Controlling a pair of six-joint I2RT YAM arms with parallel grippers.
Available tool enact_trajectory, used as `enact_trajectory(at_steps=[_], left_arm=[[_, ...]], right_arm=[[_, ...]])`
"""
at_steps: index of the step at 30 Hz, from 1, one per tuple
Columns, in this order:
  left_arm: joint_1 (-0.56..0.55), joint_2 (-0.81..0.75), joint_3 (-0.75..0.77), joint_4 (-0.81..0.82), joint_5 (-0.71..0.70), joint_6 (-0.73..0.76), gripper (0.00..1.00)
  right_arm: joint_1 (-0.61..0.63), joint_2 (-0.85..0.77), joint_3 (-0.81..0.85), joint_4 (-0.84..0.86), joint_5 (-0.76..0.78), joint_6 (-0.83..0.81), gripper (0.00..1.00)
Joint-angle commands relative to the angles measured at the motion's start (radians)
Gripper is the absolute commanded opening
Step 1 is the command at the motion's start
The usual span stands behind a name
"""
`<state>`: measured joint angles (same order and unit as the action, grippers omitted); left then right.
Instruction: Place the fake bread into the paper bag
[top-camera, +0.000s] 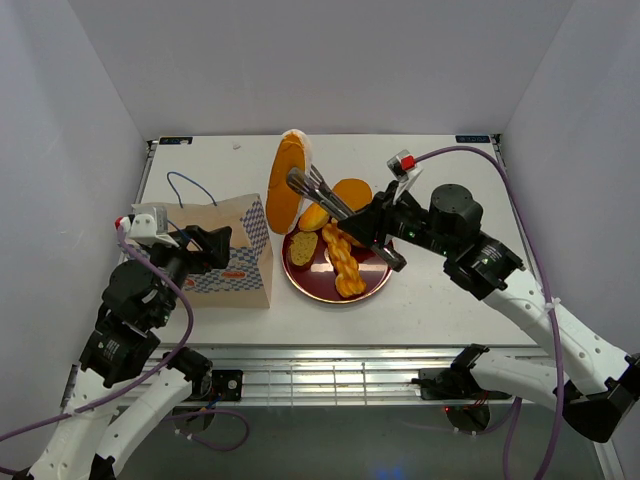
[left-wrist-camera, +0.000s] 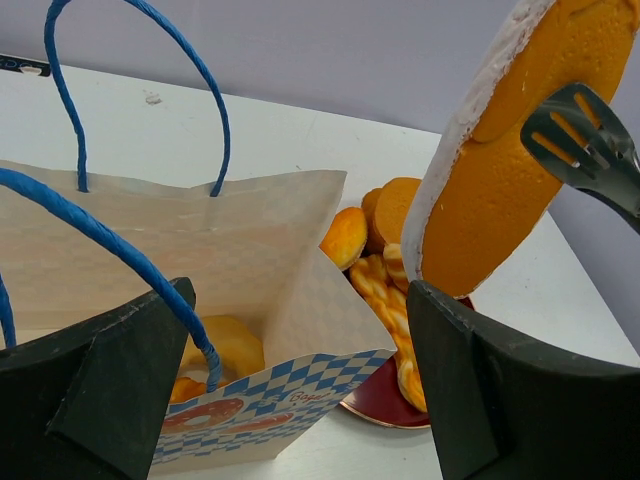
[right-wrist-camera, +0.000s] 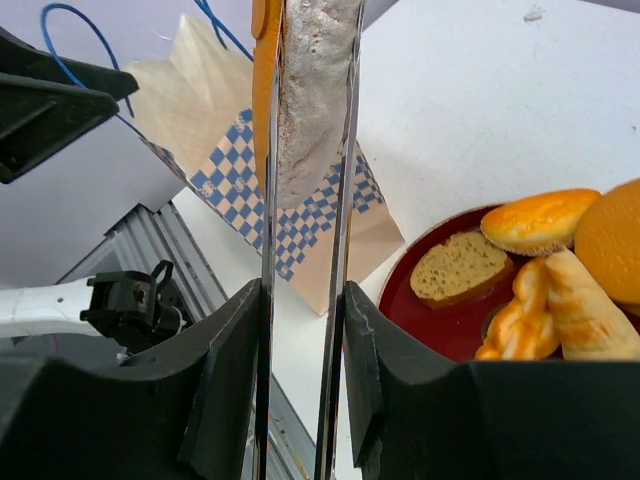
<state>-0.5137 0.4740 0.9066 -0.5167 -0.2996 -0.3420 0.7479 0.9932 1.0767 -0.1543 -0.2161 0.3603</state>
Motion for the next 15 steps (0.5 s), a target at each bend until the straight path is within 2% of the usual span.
enact_trajectory(at_steps=[1, 8, 15], left_arm=[[-0.003, -0.012, 0.035, -0.006, -0.009, -0.008, 0.97], [-0.003, -0.028, 0.034, -0.009, -0.013, -0.012, 0.97], [-0.003, -0.046, 0.028, -0.011, -0.024, -0.018, 0.97]], right_arm=[[0.013, 0.034, 0.097, 0.133, -0.061, -0.023, 0.37], [0.037, 0.111, 0.17, 0.205, -0.089, -0.034, 0.37], [0.137, 0.215, 0.264, 0.237, -0.054, -0.098, 0.38]])
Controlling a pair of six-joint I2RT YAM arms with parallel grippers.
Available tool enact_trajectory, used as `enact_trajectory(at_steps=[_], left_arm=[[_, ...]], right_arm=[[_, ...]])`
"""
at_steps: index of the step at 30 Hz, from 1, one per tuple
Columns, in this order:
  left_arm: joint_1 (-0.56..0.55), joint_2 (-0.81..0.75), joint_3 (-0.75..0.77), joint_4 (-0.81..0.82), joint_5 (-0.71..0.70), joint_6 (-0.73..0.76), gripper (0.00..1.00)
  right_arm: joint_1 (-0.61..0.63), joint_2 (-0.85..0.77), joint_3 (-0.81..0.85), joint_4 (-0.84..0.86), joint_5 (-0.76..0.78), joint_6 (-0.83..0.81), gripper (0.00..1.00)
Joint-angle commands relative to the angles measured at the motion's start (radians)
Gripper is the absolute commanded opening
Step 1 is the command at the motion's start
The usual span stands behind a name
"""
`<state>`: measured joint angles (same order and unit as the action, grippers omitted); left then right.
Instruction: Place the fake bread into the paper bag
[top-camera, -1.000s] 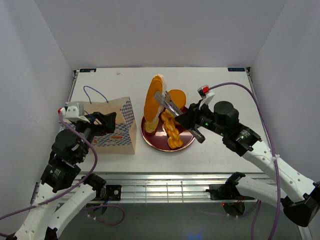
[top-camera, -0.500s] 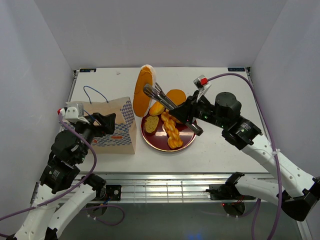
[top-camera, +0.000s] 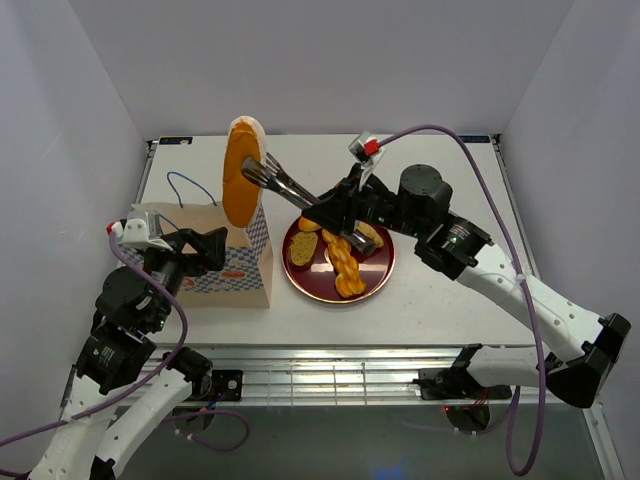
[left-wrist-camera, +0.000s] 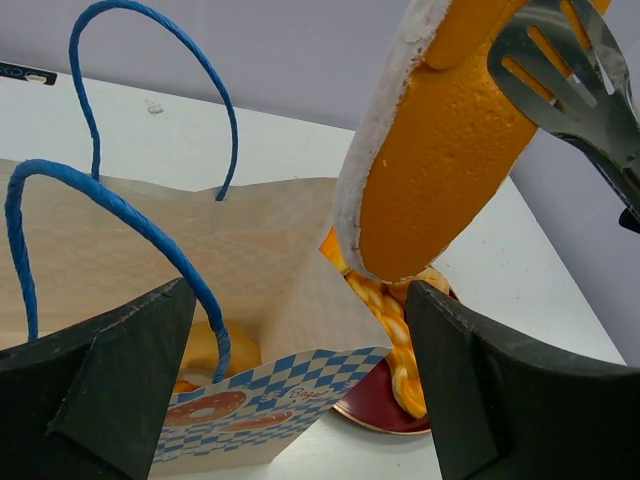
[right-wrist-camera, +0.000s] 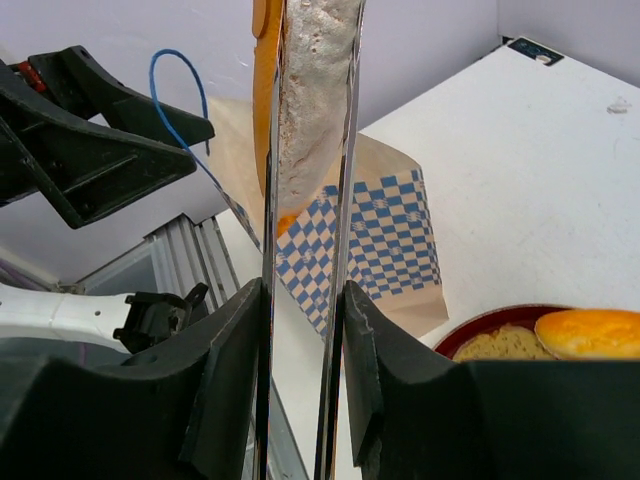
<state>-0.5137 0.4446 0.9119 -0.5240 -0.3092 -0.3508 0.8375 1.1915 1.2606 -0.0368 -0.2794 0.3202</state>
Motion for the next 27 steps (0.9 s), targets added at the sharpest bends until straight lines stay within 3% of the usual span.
enact_trajectory(at_steps=[1, 18, 27], left_arm=[[-0.003, -0.02, 0.024, -0.002, -0.016, -0.01, 0.96], [-0.003, -0.043, 0.03, -0.016, -0.039, 0.012, 0.96], [-0.003, -0.023, 0.035, -0.022, -0.054, 0.027, 0.96]], right_arm=[[0.06, 0.042, 0.089, 0.124, 0.019, -0.069, 0.38], [0.124, 0.18, 0.097, 0.189, 0.037, -0.174, 0.41], [0.132, 0.212, 0.099, 0.161, 0.019, -0.187, 0.56]])
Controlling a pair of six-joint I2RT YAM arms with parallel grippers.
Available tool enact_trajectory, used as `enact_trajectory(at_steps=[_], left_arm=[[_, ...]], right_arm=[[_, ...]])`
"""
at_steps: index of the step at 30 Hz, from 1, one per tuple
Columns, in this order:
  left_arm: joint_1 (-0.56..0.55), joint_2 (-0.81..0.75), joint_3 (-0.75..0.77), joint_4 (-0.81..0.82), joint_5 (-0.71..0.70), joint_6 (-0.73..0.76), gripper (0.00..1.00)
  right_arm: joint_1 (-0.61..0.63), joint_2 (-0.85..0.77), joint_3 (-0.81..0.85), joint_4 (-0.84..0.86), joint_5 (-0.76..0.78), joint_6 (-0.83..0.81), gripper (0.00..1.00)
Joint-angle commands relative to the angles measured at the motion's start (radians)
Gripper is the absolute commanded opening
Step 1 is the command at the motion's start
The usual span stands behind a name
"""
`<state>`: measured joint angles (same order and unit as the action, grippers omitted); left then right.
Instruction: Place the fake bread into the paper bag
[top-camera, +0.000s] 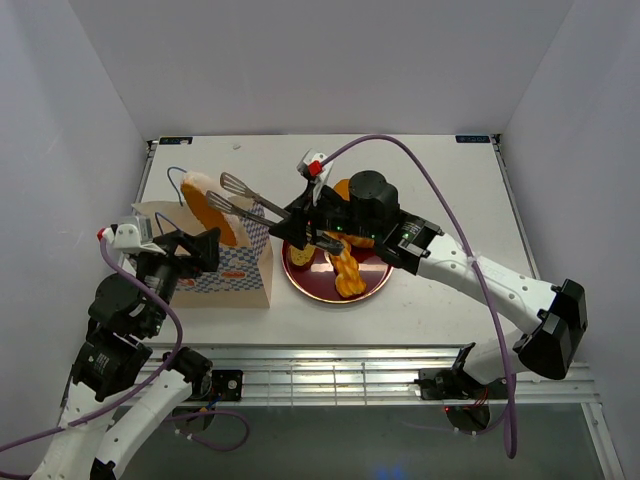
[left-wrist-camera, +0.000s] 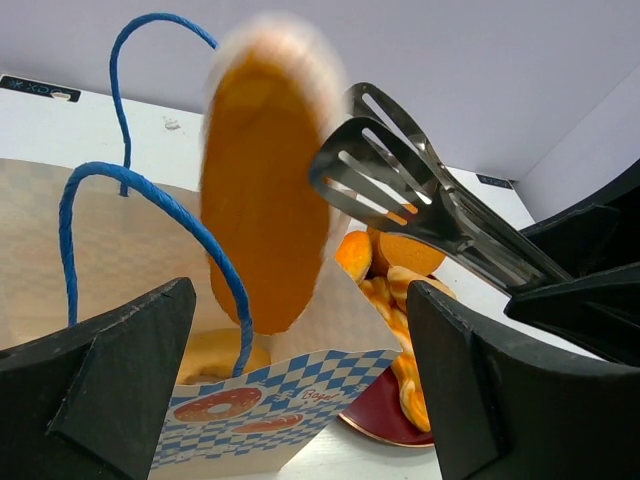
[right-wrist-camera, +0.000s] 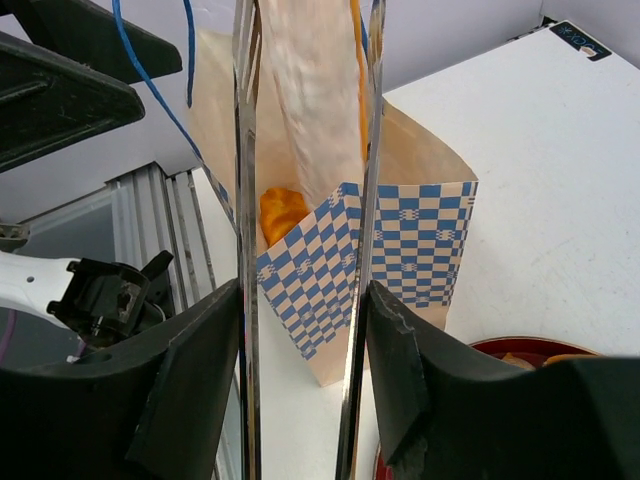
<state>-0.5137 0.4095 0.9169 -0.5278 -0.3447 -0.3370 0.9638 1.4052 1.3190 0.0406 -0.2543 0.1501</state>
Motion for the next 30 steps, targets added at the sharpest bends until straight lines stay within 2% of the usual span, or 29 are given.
enact_trajectory(at_steps=[1, 15, 19, 23, 30], left_arm=[[-0.003, 0.012, 0.031, -0.017, -0.019, 0.013, 0.96], [-0.003, 0.025, 0.027, -0.014, -0.017, 0.016, 0.96], [-0.003, 0.023, -0.001, 0.009, -0.022, 0.013, 0.96], [-0.003, 0.012, -0.047, 0.046, -0.031, 0.018, 0.96], [-0.003, 0.017, -0.066, 0.068, -0.034, 0.024, 0.96]], right_arm=[[0.007, -0.002, 0.04, 0.082, -0.008, -0.017, 0.57], [0.007, -0.035, 0.065, 0.07, -0.008, 0.012, 0.58], [0.007, -0.078, 0.059, 0.058, 0.053, 0.02, 0.58], [0.007, -0.136, -0.004, 0.051, 0.147, 0.025, 0.58], [0.006, -0.245, -0.125, 0.048, 0.222, 0.048, 0.58]])
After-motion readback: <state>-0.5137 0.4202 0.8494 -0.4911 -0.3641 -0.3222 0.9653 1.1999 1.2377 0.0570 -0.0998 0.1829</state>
